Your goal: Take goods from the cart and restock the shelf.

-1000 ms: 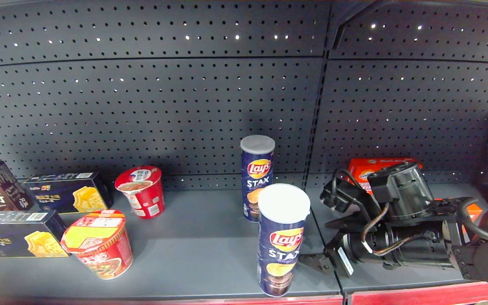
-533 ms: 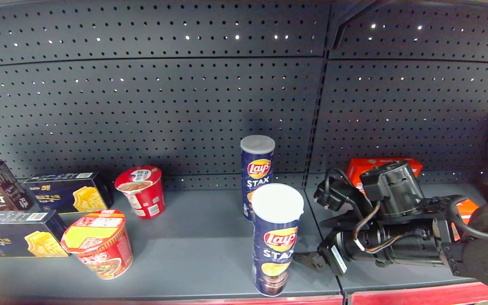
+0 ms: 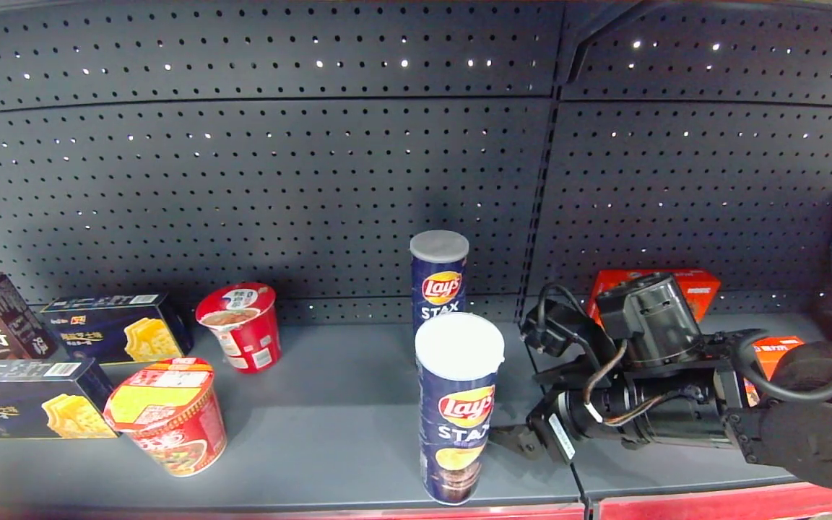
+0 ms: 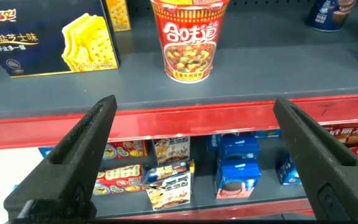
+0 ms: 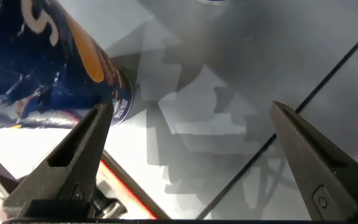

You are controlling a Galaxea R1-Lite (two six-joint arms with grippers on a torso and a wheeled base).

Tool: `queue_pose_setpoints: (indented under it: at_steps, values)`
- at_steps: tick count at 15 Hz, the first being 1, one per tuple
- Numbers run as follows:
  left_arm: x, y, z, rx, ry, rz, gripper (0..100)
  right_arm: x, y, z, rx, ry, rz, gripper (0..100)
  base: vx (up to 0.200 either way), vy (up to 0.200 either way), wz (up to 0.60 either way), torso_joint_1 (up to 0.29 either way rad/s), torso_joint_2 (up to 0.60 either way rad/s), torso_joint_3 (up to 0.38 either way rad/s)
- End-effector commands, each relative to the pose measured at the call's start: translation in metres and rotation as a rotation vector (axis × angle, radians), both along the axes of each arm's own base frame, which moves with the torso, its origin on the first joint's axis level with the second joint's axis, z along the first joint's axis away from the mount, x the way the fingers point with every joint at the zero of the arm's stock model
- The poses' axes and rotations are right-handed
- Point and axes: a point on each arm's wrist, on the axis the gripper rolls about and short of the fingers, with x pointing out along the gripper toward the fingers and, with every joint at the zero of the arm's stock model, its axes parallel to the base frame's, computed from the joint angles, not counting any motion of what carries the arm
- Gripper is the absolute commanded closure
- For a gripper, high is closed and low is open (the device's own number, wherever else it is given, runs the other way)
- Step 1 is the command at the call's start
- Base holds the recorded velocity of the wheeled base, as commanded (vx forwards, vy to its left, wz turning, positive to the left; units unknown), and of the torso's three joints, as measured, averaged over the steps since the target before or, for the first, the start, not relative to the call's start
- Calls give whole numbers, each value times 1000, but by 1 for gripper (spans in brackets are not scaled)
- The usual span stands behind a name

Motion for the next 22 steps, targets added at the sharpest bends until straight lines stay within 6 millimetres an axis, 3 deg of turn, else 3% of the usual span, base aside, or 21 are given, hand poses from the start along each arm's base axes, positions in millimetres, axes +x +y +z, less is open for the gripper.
queue_pose_setpoints:
  at_steps: [1, 6, 10, 18, 20, 22]
  values:
    - [0, 0, 0, 0, 2, -2, 0, 0, 2, -1, 0, 0, 4, 0, 0, 0, 0, 0, 0, 0]
    - [0, 0, 0, -1, 2, -3, 0, 0, 5, -5, -5, 6, 13, 0, 0, 0, 0, 0, 0, 0]
    - [0, 0, 0, -1, 2, -2, 0, -4, -6, -4, 12, 25, -27, 0, 0, 0, 0, 0, 0, 0]
    - [0, 0, 0, -4, 3, 0, 0, -42, -47, 43, 164, -110, -42, 0, 0, 0, 0, 0, 0, 0]
    - [0, 0, 0, -5, 3, -2, 0, -61, -70, 61, 225, -200, -68, 0, 0, 0, 0, 0, 0, 0]
    - [0, 0, 0, -4, 3, 0, 0, -84, -98, 65, 251, -253, -117, 0, 0, 0, 0, 0, 0, 0]
